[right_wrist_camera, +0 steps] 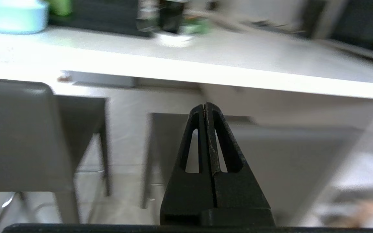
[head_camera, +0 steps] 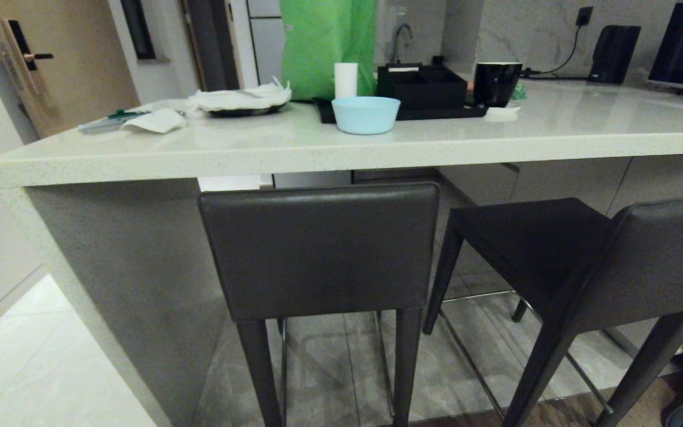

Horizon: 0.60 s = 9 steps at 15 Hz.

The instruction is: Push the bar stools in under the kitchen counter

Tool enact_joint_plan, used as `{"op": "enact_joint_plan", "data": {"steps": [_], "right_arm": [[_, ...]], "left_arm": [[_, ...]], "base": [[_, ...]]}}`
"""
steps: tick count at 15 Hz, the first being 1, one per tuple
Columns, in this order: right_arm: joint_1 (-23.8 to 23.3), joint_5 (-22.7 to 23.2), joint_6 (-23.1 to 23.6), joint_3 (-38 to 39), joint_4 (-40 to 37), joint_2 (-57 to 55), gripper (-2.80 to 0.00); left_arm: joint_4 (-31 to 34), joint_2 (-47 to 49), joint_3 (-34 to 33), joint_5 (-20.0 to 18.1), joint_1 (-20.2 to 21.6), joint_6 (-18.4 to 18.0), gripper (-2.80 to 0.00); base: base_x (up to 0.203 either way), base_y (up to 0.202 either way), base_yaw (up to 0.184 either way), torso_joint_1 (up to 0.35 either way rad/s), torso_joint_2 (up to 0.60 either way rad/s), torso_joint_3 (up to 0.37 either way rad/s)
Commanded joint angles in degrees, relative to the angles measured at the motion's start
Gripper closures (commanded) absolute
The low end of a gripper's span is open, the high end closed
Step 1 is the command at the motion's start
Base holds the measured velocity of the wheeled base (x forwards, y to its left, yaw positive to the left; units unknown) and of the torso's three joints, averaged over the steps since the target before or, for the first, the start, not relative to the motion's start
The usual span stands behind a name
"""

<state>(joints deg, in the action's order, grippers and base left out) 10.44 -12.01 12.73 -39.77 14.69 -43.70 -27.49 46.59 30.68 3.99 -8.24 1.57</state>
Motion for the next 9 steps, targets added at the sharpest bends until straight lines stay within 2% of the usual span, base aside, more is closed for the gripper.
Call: {"op": "enact_joint_plan", "data": {"steps": [1,3,4,5,7,9], "right_arm": [[-3.8,-0.1,0.3,-2.8,-13.6,16.9,0.00],[-6.4,0.0,0.6,-3.4,-24.2,25.9,0.00],[-7.5,0.1,0.7,-3.2,-29.7,30.1,0.00],[-8.5,0.3,0.9,-2.2,-33.9,34.3,0.00],[-9.5,0.4,1.7,2.0,-38.5,40.4,0.00],[-9.9,0.6,2.3,4.6,-40.2,41.6,0.00]], "left_arm": [[24.3,-19.0,7.4,-1.1,-0.1,0.4,0.00],[34.9,-27.2,9.6,-1.7,0.2,0.6,0.00],[41.7,-29.7,9.9,-0.8,0.4,0.9,0.00],[44.4,-30.3,9.0,3.7,0.5,1.2,0.00],[41.5,-30.2,7.1,6.2,0.7,1.0,0.00],[41.3,-30.0,8.4,5.9,5.6,0.0,0.00]], "base": [[0.000,0.000,0.000,0.000,0.00,0.000],[0.000,0.000,0.000,0.000,0.00,0.000],[0.000,0.000,0.000,0.000,0.00,0.000],[0.000,0.000,0.000,0.000,0.00,0.000],[0.000,0.000,0.000,0.000,0.00,0.000],[0.000,0.000,0.000,0.000,0.00,0.000]]}}
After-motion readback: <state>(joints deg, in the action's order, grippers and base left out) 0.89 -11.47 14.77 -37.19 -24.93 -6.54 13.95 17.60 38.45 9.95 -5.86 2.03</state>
